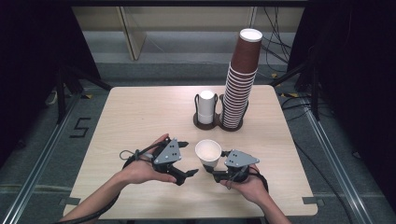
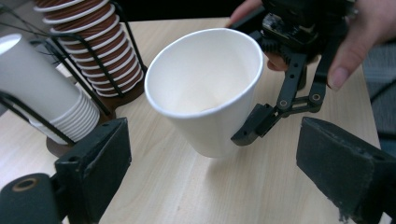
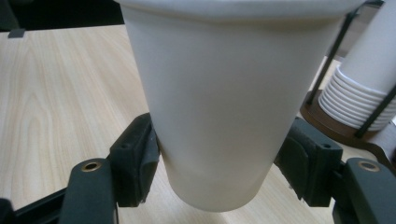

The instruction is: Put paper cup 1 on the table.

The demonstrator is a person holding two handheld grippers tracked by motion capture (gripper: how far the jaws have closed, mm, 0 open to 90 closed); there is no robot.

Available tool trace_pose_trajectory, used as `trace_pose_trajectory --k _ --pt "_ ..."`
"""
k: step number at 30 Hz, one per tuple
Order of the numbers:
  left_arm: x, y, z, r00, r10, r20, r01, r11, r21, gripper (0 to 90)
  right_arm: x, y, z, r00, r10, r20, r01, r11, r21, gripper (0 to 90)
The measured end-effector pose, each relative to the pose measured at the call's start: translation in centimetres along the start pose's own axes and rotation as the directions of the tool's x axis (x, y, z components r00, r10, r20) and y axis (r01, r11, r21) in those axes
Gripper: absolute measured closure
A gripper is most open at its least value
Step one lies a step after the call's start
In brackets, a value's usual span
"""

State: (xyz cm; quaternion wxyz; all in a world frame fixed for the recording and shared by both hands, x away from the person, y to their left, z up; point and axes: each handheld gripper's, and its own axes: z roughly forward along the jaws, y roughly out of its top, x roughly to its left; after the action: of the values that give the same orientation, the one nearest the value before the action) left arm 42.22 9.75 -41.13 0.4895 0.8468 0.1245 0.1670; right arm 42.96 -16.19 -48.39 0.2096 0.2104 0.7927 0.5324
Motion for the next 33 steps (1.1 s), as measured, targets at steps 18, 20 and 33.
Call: trace_pose_trajectory --k 18,20,33 --pt "-0.6 -5.7 -1.1 0.9363 -0.271 -0.224 0.24 0.958 -0.157 10.1 -3.5 -2.0 -6.3 0.9607 0.178 0.213 -0.165 0.983 -0.078 34.1" --pt "-0.5 -5.9 -1.4 0.9247 -0.29 -0.246 0.253 0.9518 -0.173 10.1 -4.1 -2.7 -7.4 0.9483 0.202 0.245 -0.186 0.979 -0.088 34.1" --pt "-0.2 -6.6 -1.6 0.8944 -0.332 -0.299 0.284 0.9388 -0.195 10.4 -7.1 -5.2 -11.5 0.8545 0.239 0.461 -0.271 0.963 0.003 34.1"
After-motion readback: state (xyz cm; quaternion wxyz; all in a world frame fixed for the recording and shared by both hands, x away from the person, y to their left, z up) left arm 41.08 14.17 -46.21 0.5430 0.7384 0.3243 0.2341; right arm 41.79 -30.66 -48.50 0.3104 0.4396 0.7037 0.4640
